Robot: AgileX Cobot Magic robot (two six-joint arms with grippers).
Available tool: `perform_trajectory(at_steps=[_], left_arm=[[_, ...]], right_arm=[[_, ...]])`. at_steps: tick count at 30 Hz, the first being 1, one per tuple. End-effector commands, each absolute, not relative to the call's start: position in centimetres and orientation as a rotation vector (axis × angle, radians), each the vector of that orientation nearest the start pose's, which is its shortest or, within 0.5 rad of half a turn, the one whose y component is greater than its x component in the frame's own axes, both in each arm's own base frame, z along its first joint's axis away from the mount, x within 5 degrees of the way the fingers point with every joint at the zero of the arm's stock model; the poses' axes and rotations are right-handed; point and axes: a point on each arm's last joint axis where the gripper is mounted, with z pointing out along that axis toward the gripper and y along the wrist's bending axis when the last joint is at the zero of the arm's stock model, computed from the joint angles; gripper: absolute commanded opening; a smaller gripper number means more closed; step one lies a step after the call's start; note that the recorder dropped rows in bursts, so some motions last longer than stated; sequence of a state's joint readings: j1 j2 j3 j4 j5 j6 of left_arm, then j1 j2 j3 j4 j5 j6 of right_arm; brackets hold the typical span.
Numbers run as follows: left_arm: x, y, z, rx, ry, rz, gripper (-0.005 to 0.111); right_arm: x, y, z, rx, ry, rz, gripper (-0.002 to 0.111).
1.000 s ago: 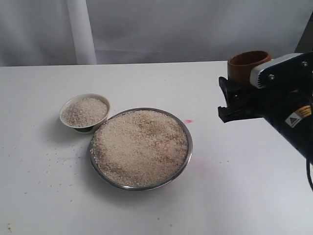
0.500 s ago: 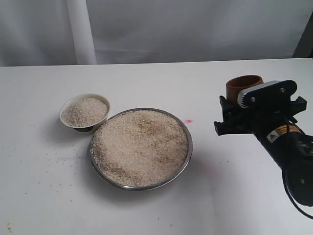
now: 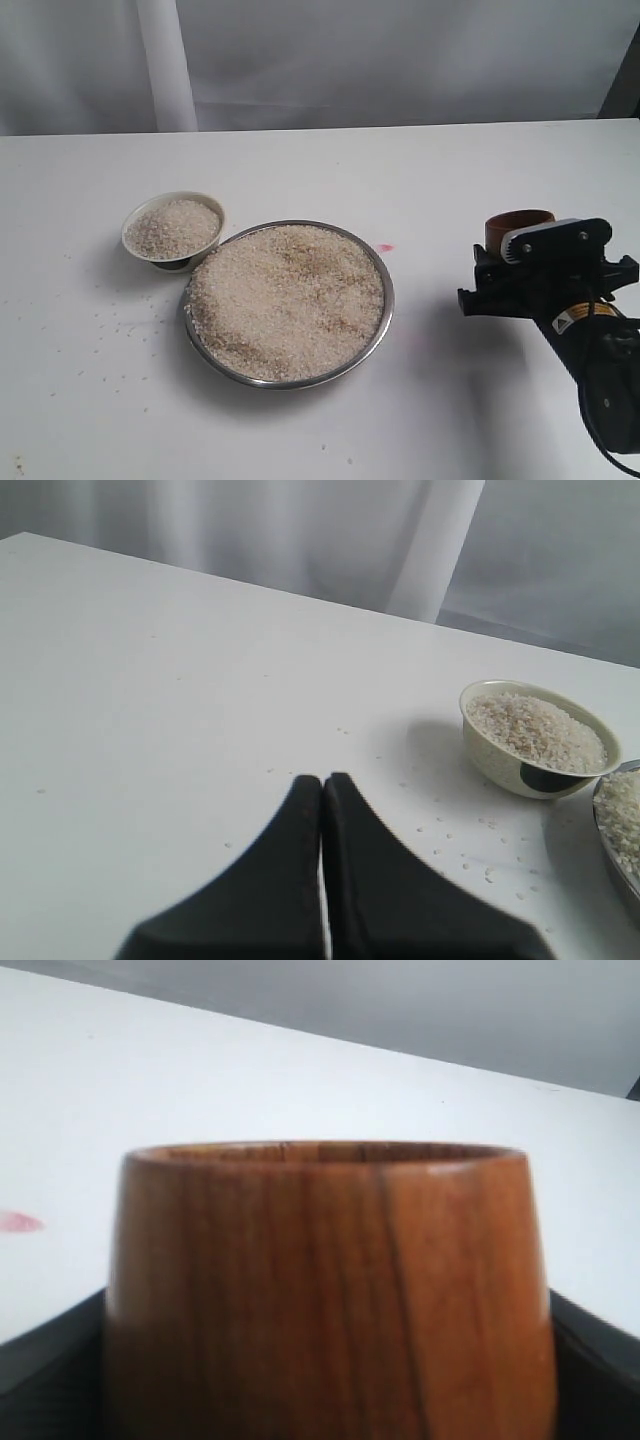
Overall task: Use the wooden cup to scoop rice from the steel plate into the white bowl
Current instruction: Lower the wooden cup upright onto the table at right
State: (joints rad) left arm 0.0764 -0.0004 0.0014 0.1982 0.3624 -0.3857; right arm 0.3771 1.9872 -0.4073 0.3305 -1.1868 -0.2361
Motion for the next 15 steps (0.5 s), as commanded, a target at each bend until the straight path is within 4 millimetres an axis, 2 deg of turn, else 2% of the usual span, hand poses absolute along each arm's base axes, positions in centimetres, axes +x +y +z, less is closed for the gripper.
perform_trajectory(at_steps=[1, 9, 15], left_arm=[[5.26, 0.98, 18.17, -0.301, 1.808, -0.036, 0.0], [5.26, 0.98, 18.17, -0.301, 1.808, -0.036, 0.0], [5.26, 0.98, 18.17, -0.301, 1.808, -0.036, 0.0]], right_arm=[[26.42, 7.03, 8.39, -0.217, 1.867, -0.133, 0.0], [26.44, 6.62, 7.41, -0.207, 1.901, -0.157, 0.0], [26.44, 6.66, 7.42, -0.211, 1.9, -0.153, 0.0]])
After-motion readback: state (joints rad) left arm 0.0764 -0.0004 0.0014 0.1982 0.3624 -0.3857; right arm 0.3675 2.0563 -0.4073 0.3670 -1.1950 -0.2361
